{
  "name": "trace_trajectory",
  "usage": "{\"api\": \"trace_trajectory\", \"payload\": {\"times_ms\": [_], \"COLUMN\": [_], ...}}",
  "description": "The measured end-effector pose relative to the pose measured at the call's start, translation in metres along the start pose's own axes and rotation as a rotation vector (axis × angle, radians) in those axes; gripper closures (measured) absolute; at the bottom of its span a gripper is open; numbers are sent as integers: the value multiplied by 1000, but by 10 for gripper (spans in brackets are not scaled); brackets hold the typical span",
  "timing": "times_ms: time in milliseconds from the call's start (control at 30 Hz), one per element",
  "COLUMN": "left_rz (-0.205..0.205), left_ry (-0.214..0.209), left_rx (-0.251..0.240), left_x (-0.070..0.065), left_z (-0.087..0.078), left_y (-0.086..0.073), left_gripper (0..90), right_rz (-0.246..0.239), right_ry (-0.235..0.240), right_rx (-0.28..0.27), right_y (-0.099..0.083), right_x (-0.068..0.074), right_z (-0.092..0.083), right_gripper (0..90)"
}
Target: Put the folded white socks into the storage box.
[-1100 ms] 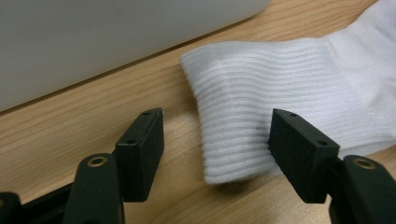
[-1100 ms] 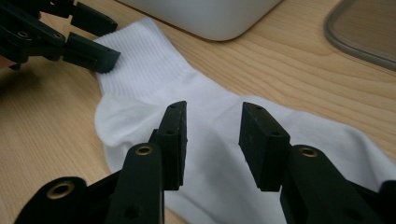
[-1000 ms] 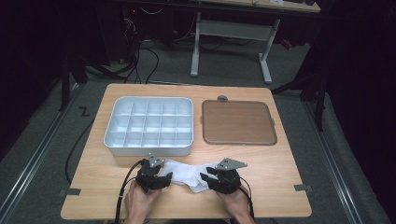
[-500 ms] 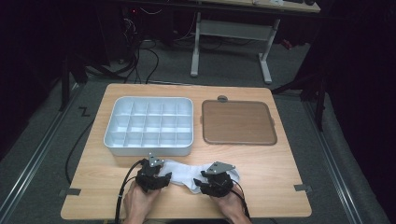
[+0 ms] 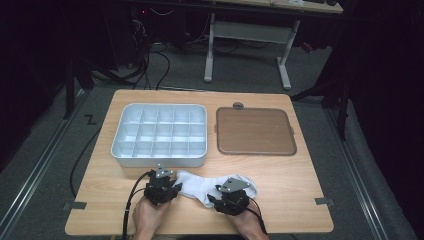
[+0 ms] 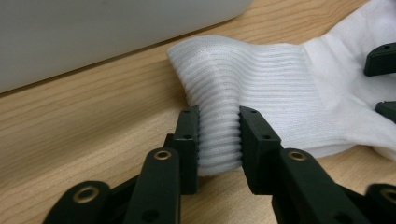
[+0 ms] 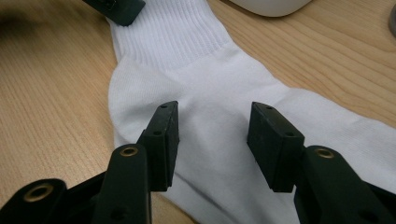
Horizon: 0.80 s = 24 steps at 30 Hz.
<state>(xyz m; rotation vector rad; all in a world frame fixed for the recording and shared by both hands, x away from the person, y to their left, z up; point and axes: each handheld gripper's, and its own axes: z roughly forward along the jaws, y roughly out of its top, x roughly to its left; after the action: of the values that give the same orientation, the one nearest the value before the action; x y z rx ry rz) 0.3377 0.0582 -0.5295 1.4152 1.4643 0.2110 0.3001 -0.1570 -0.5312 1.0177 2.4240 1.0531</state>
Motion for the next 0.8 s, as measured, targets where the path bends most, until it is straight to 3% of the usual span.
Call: {"api": "trace_trajectory", "payload": {"times_ms": [167, 333, 600, 800], "left_rz": [5, -18, -113, -111], "left_ry": [-20, -42, -107, -146], "left_rx": [-10, -20, -35, -48], "left_x": [-1, 1, 1, -7], "left_z": [-2, -7, -18, -25], "left_y": [0, 3, 15, 25], "left_gripper": [778, 787, 794, 794], "right_rz": [-10, -11, -15, -21], "right_ry": [11, 14, 23, 30], "right_rx": [7, 5, 11, 22], "right_y": [0, 0, 1, 4], "right_x": [-1, 0, 0, 1], "right_z": [0, 0, 0, 1], "right_gripper": [547, 563, 575, 600]}}
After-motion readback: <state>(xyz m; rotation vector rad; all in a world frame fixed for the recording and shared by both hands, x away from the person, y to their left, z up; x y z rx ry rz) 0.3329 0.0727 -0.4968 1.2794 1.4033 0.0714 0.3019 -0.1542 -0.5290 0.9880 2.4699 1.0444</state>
